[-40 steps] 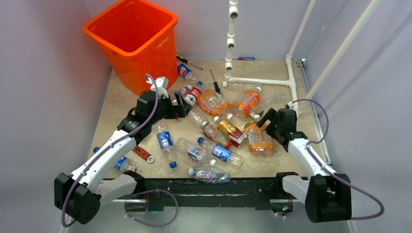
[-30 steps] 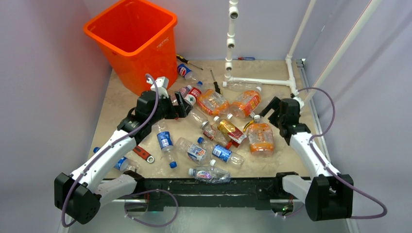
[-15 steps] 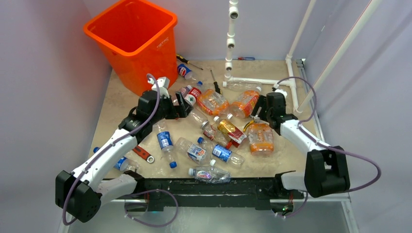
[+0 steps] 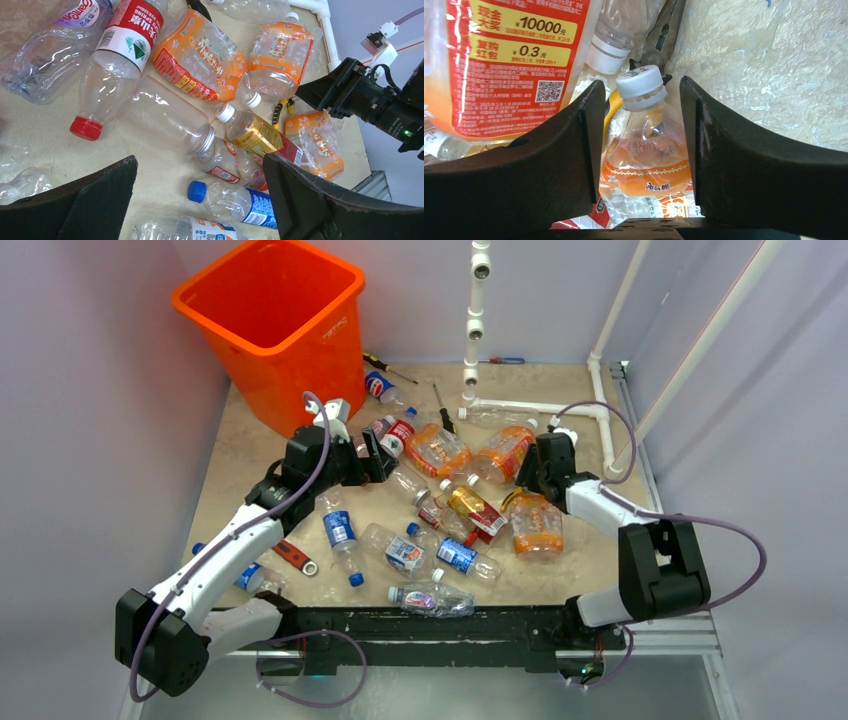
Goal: Put the plastic bottles in the bin
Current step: Pick up the plastic bottle at the center of the board.
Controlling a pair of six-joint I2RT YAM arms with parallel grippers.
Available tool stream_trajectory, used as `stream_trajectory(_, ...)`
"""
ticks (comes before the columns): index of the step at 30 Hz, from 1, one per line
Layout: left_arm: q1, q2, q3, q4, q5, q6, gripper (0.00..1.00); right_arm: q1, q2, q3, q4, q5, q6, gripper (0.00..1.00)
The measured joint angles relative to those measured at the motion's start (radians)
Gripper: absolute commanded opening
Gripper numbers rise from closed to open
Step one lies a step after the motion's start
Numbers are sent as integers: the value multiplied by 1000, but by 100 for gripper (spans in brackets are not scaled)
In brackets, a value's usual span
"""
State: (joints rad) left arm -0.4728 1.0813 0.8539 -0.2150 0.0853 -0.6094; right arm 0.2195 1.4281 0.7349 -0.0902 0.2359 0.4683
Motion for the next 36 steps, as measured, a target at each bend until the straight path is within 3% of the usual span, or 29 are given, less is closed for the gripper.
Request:
stream_trajectory(3,0,0,0,1,2,0,96,0,27,0,10,-1,0,52)
stream_trajectory(9,0,0,0,1,5,0,95,-2,66,2,24,-3,0,33)
stream_trajectory(15,0,0,0,2,8,0,96,-3,55,2,19,-17,-1,0)
stream_trajectory(26,0,2,-3,25,22,0,96,0,-242,16,-98,-55,7,0)
stream_trajectory(32,-1,-3,-31,120,126,-9,99,43,-510,42,-72,-201,19,0)
stream_trajectory(36,-4,-4,-31,187,186,-26,99,51,-581,75,-32,-303,20,0)
